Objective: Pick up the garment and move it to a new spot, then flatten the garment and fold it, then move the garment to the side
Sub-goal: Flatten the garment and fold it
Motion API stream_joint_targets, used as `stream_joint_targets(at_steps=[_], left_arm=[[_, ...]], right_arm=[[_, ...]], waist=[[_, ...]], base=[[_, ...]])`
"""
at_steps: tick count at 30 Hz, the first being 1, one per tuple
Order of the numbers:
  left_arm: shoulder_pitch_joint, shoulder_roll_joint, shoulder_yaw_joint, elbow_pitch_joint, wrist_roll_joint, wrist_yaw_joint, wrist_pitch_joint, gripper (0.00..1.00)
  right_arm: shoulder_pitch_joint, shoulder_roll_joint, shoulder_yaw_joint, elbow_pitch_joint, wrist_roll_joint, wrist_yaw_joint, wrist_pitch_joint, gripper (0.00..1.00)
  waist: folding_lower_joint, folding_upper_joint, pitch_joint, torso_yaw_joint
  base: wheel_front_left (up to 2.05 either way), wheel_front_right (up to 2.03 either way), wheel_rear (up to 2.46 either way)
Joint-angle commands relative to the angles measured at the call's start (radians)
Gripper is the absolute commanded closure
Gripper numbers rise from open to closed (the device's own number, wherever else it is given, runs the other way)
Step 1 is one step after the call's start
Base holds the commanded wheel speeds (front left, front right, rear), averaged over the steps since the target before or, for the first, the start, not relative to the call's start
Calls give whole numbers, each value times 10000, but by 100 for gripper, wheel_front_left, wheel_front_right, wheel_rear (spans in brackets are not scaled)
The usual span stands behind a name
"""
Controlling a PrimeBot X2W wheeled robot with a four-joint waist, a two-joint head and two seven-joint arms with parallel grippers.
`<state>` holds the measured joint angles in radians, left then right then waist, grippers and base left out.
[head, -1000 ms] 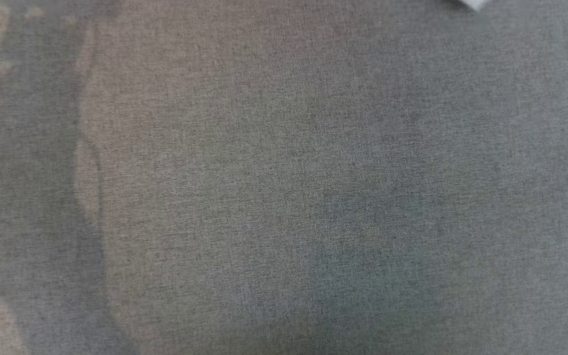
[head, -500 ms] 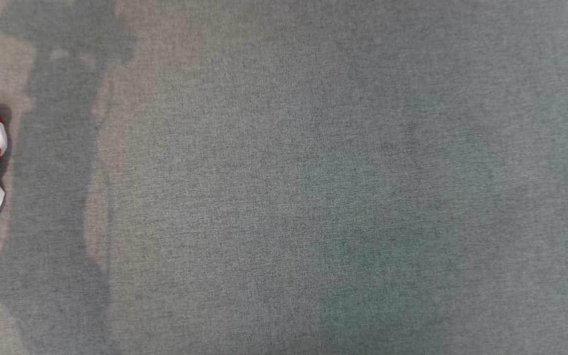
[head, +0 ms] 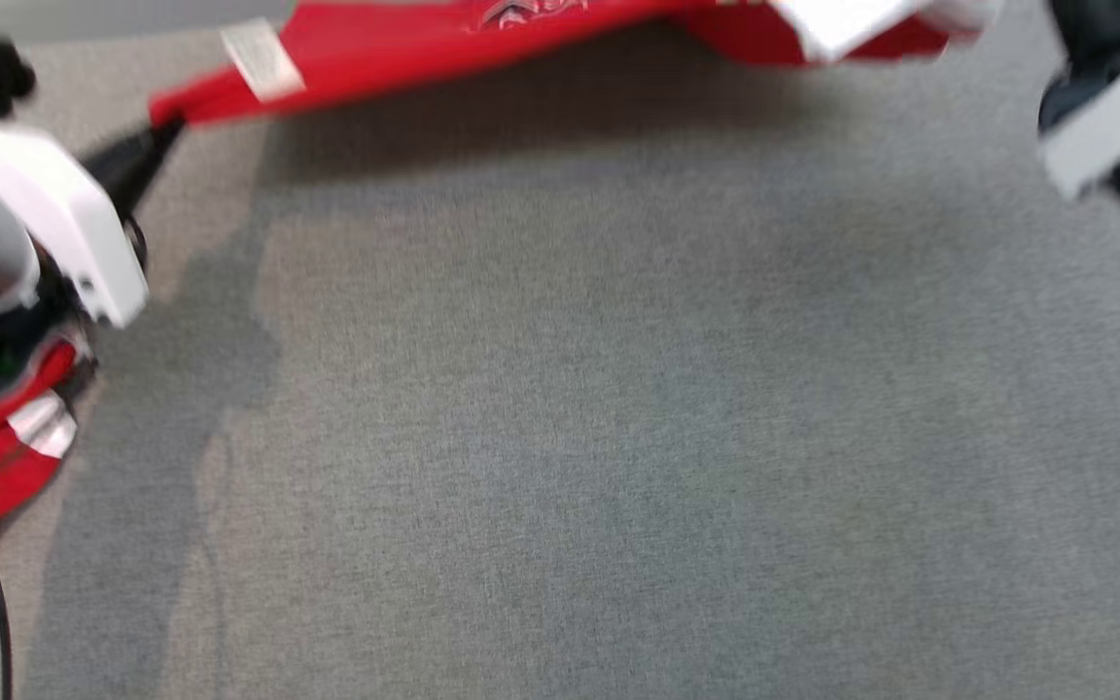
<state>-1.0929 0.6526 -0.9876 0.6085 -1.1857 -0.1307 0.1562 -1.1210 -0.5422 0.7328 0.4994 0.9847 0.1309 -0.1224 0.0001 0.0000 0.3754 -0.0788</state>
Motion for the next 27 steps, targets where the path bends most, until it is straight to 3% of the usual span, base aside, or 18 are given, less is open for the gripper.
stream_joint_targets(at_steps=[1,9,14,27], left_arm=[[555,151,-75,-168,-310,2,-112,100],[2963,506,-251,-942,-1287,262,-445,100],[4597,681,-596,-2007,-1566,1043,-595,100],[6411,1078,-1059,-3776,-1503,2259,-1097,100]], right_arm=[[670,-233,58,-99,340,0,213,100],[3235,-1182,169,-869,1239,-1,1305,100],[4985,-1776,-153,-1507,1523,-1,1754,100],[8492,-2262,-1694,-2722,1564,-1,2566,100]], waist=[[-1,0,-601,-41],[-1,0,-1769,35],[-1,0,-2341,193],[-1,0,-2896,591]], base=[[0,0,0],[0,0,0],[0,0,0],[0,0,0]])
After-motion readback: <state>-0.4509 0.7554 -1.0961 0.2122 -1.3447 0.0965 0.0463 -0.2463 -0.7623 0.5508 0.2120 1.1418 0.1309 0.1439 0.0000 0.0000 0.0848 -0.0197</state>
